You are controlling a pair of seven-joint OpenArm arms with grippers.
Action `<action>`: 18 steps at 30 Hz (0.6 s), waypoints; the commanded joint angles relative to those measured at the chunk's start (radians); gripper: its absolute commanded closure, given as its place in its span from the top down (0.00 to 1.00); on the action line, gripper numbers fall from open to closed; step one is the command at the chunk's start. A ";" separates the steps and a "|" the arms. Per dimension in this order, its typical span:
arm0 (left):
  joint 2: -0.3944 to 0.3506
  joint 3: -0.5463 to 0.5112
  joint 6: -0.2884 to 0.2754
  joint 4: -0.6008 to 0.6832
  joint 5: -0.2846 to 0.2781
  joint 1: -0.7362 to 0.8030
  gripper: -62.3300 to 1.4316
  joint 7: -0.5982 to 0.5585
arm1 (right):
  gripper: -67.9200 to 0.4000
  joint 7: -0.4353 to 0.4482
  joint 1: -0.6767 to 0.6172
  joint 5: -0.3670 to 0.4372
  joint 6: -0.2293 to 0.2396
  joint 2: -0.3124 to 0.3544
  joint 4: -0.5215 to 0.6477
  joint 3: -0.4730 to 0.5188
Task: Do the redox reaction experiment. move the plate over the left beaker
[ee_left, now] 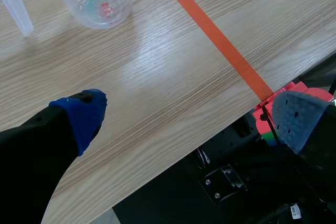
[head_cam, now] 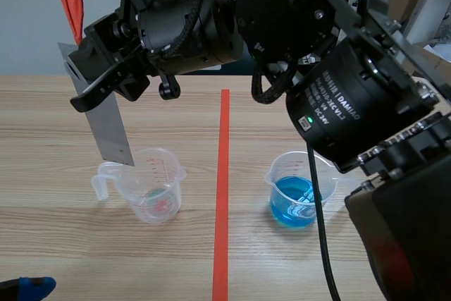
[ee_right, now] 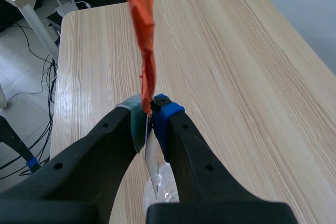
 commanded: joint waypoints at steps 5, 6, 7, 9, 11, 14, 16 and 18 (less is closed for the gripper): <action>0.009 0.003 0.126 -0.143 0.033 0.058 1.00 -0.408 | 0.01 0.018 0.039 -0.004 0.008 -0.005 0.018 0.005; 0.014 0.004 0.153 -0.179 0.062 0.057 1.00 -0.454 | 0.01 0.018 0.039 -0.004 0.008 -0.005 0.018 0.005; 0.018 0.004 0.174 -0.217 0.085 0.055 1.00 -0.502 | 0.01 0.018 0.039 -0.006 0.008 -0.005 0.018 0.005; 0.020 0.004 0.224 -0.303 0.127 0.055 1.00 -0.628 | 0.01 0.015 0.039 -0.011 0.008 -0.005 0.018 0.005; 0.019 0.004 0.300 -0.399 0.144 0.055 1.00 -0.797 | 0.01 0.003 0.039 -0.011 0.008 -0.005 0.018 0.005; 0.023 0.004 0.441 -0.543 0.144 0.049 1.00 -1.085 | 0.01 -0.005 0.039 -0.011 0.008 -0.005 0.018 0.005; 0.028 0.004 0.491 -0.621 0.145 0.043 1.00 -1.223 | 0.01 -0.013 0.039 -0.011 0.008 -0.005 0.018 0.005; 0.033 0.007 0.504 -0.676 0.142 0.030 1.00 -1.223 | 0.01 -0.016 0.039 -0.010 0.008 -0.005 0.018 0.005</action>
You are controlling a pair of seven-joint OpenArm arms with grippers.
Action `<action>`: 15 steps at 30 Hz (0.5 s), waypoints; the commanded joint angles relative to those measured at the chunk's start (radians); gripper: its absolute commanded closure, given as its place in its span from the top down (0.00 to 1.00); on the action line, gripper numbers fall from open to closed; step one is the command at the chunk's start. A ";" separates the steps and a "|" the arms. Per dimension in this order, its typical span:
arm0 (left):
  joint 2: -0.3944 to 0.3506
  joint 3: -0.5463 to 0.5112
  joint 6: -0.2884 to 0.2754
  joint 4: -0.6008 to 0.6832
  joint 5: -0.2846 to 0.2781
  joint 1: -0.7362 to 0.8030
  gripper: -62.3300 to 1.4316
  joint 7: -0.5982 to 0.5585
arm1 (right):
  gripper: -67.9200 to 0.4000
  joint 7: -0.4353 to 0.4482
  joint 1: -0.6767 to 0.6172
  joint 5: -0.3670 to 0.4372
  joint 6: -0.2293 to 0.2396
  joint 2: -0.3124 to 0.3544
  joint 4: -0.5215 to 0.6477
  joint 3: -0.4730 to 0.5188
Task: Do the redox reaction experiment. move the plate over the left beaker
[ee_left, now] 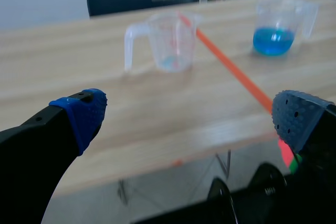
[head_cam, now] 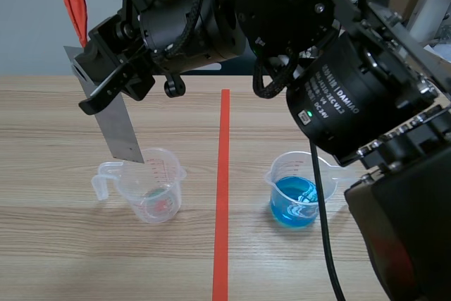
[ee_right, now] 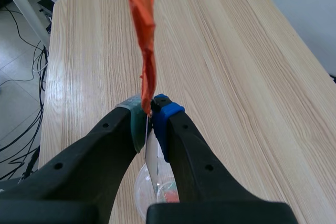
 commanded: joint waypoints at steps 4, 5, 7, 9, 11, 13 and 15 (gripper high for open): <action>0.007 0.006 0.012 -0.055 -0.007 -0.055 1.00 -0.030 | 0.01 0.011 0.023 0.014 0.000 -0.005 0.018 0.005; 0.007 0.006 0.015 -0.072 -0.011 -0.068 1.00 -0.030 | 0.01 0.010 0.023 0.014 0.000 -0.005 0.018 0.005; 0.006 0.006 0.015 -0.095 -0.014 -0.088 1.00 -0.030 | 0.01 0.008 0.023 0.014 0.000 -0.005 0.018 0.005; 0.004 0.006 0.015 -0.107 -0.013 -0.102 1.00 -0.030 | 0.01 0.007 0.023 0.014 0.000 -0.005 0.018 0.005; 0.004 0.006 0.015 -0.111 -0.014 -0.110 1.00 -0.030 | 0.01 0.006 0.023 0.013 0.000 -0.005 0.018 0.005; 0.004 0.006 0.015 -0.111 -0.014 -0.116 1.00 -0.030 | 0.01 0.004 0.023 0.013 0.000 -0.005 0.018 0.005; 0.004 0.006 0.015 -0.109 -0.014 -0.121 1.00 -0.030 | 0.01 0.003 0.023 0.013 0.000 -0.005 0.018 0.005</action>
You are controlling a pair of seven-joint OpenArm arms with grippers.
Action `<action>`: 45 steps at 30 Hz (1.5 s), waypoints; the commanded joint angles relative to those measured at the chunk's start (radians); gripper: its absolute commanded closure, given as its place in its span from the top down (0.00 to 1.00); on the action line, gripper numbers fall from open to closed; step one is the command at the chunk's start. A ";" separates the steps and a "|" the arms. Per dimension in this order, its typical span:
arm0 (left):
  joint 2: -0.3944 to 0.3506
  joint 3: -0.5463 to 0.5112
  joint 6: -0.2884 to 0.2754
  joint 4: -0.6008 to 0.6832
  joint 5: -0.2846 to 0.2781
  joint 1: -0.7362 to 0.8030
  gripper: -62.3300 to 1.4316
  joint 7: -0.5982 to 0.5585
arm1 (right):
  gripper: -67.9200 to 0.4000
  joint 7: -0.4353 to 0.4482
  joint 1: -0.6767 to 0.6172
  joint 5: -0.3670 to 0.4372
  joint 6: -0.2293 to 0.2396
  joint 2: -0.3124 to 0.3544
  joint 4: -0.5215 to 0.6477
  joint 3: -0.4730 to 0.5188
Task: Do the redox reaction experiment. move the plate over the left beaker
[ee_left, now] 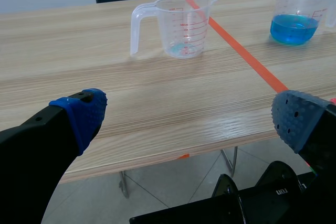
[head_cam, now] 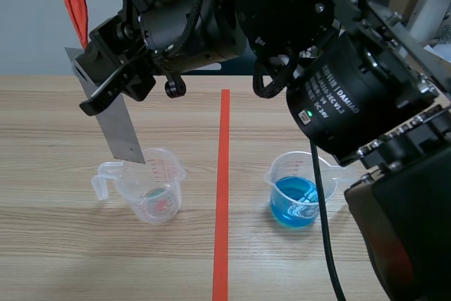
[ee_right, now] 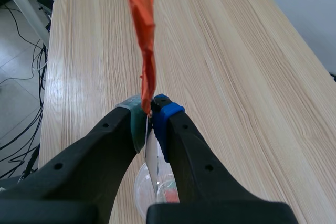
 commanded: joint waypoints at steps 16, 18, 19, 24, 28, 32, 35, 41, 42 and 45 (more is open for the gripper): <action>0.002 0.001 -0.003 0.085 0.017 -0.036 1.00 -0.046 | 0.01 0.014 0.023 0.013 0.000 -0.005 0.018 0.005; 0.002 0.001 -0.003 0.095 0.017 -0.035 1.00 -0.046 | 0.01 0.014 0.023 0.013 0.000 -0.005 0.018 0.005; 0.002 0.001 -0.003 0.097 0.017 -0.035 1.00 -0.046 | 0.02 0.014 0.023 0.013 0.000 -0.005 0.018 0.005; 0.002 0.001 -0.003 0.103 0.017 -0.035 1.00 -0.046 | 0.01 0.014 0.023 0.011 0.000 -0.005 0.018 0.005; 0.002 0.001 -0.005 0.103 0.017 -0.035 1.00 -0.046 | 0.01 0.014 0.023 0.011 0.000 -0.005 0.018 0.005; 0.002 0.001 -0.006 0.103 0.017 -0.035 1.00 -0.046 | 0.01 0.014 0.023 0.011 0.000 -0.005 0.018 0.005; 0.002 0.001 -0.009 0.103 0.017 -0.035 1.00 -0.046 | 0.01 0.014 0.023 0.011 0.000 -0.005 0.018 0.005; 0.002 0.001 -0.033 0.103 0.016 -0.036 1.00 -0.046 | 0.01 0.014 0.023 0.011 0.000 -0.005 0.018 0.005; 0.002 0.001 -0.033 0.103 0.016 -0.036 1.00 -0.046 | 0.01 0.014 0.023 0.011 0.000 -0.005 0.018 0.005; 0.002 0.001 -0.033 0.103 0.016 -0.036 1.00 -0.046 | 0.02 0.014 0.023 0.011 0.000 -0.005 0.018 0.005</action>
